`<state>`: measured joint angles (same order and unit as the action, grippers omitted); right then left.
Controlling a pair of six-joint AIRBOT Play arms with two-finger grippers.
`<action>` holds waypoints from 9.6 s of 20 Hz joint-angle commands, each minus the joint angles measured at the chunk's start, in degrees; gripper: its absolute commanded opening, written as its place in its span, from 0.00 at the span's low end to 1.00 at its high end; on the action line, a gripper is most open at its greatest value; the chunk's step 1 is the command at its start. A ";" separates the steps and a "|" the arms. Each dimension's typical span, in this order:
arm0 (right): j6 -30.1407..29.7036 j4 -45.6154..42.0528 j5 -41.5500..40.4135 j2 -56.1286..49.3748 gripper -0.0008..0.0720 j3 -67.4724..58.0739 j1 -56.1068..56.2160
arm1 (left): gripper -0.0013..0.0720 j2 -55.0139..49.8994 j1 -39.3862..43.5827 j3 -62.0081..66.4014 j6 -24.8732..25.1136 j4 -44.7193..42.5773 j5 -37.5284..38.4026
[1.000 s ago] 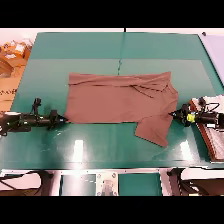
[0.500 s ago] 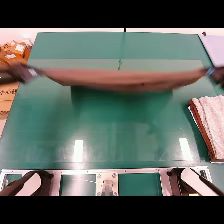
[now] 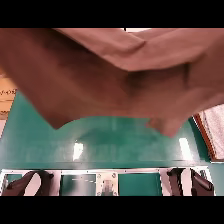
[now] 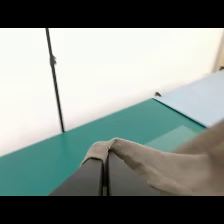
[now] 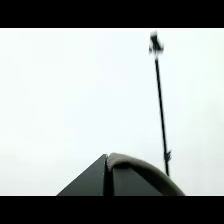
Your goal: Fold the shirts.
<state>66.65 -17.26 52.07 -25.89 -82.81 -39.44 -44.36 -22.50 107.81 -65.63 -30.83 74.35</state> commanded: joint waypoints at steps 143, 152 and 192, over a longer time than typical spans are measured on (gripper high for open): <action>17.25 -25.09 18.80 -31.23 0.03 39.87 19.58 | 0.04 -24.48 24.57 -48.98 -16.35 -41.51 -7.34; 16.85 -25.03 10.51 -68.54 0.04 14.29 24.35 | 0.06 -48.06 24.57 -32.44 -14.43 -35.69 -18.45; -10.71 -19.74 33.55 -75.34 0.03 4.87 17.16 | 0.04 -50.56 26.73 -12.04 -18.27 -36.39 -3.02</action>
<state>52.29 -34.28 85.30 -104.77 -77.21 -22.52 -94.24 0.82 95.81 -84.01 -66.70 71.55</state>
